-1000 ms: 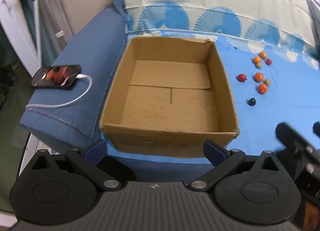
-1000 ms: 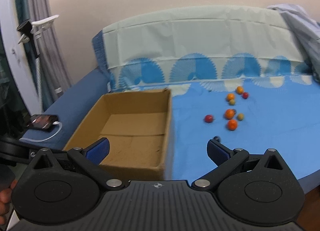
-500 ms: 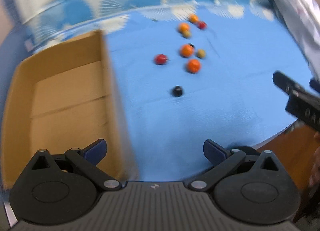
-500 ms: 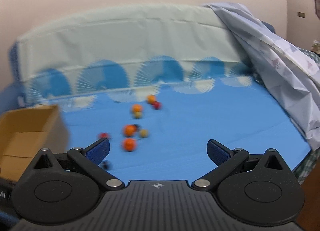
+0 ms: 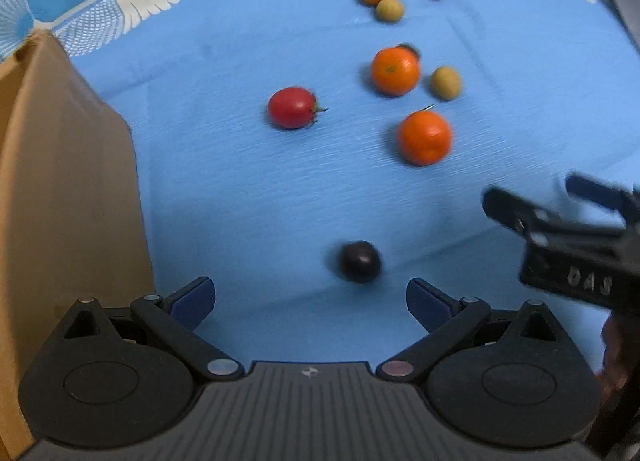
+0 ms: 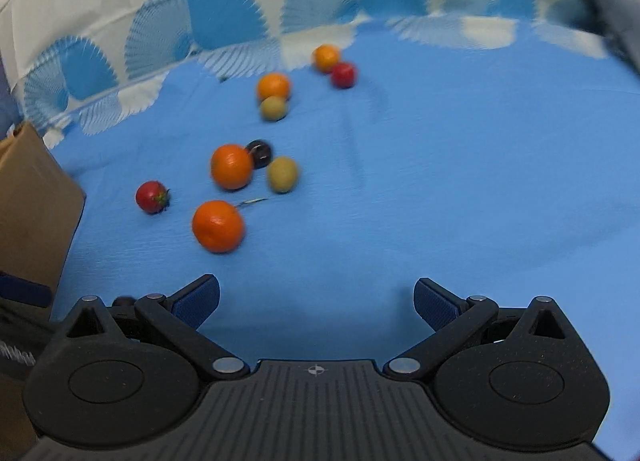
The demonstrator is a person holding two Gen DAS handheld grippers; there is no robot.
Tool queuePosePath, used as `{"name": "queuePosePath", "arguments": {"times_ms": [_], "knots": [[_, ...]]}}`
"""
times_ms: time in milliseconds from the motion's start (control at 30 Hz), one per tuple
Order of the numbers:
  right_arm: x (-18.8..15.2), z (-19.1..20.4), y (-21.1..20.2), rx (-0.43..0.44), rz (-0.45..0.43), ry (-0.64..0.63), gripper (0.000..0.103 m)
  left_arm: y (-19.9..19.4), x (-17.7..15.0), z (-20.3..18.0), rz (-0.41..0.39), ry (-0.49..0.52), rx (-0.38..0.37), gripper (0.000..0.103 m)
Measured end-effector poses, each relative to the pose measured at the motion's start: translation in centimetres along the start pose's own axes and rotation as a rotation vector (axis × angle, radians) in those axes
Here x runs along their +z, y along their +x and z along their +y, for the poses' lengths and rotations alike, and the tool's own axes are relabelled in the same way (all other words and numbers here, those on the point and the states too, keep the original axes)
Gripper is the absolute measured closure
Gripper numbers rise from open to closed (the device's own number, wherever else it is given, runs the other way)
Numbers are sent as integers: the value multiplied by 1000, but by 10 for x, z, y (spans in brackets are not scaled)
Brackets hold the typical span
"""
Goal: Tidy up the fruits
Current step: 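Grasp the dark round fruit with the left tool while the right tool grasps a mandarin, then carry the dark fruit and the mandarin over the cardboard box with both tools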
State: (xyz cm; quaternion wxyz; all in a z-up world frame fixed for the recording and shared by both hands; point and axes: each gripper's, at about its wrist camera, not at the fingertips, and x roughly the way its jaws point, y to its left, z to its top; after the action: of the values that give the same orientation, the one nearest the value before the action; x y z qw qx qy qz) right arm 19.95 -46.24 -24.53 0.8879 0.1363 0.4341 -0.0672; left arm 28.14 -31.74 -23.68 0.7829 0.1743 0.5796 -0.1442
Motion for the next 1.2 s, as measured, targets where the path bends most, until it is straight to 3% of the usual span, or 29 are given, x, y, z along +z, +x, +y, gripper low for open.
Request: {"name": "queuePosePath", "arguments": {"times_ms": [100, 167, 233, 267, 300, 333, 367, 400, 600, 833, 1000, 1200], "knots": [[12, 15, 23, 30, 12, -33, 1, 14, 5, 3, 15, 18, 14, 1], [19, 22, 36, 33, 2, -64, 1, 17, 7, 7, 17, 18, -19, 4], [23, 32, 43, 34, -4, -109, 2, 18, 8, 8, 4, 20, -54, 19], [24, 36, 44, 26, -14, -140, 16, 15, 8, 7, -11, 19, -70, 26], [24, 40, 45, 18, -20, -176, 25, 12, 7, 7, -28, 21, -90, 45], [23, 42, 43, 23, -35, -204, 45, 9, 7, 7, -45, 25, -112, 69], [22, 42, 38, 44, -49, -208, 65, 6, 7, 7, -48, 24, -141, 75], [22, 41, 34, 77, -53, -197, 65, 5, 8, 8, -47, 15, -149, 75], [19, 23, 14, 16, -83, -110, 66, -11, 0, 9, -85, 16, -142, 75], [6, 8, -58, -7, -204, -5, 65, -81, -27, 14, -172, -35, -153, 75], [-24, 22, -119, -34, -253, 5, 65, -138, -70, 26, -219, -85, -133, 75], [-69, 67, -192, 55, -243, -25, 65, -192, -141, 56, -238, -134, -86, 75]]}}
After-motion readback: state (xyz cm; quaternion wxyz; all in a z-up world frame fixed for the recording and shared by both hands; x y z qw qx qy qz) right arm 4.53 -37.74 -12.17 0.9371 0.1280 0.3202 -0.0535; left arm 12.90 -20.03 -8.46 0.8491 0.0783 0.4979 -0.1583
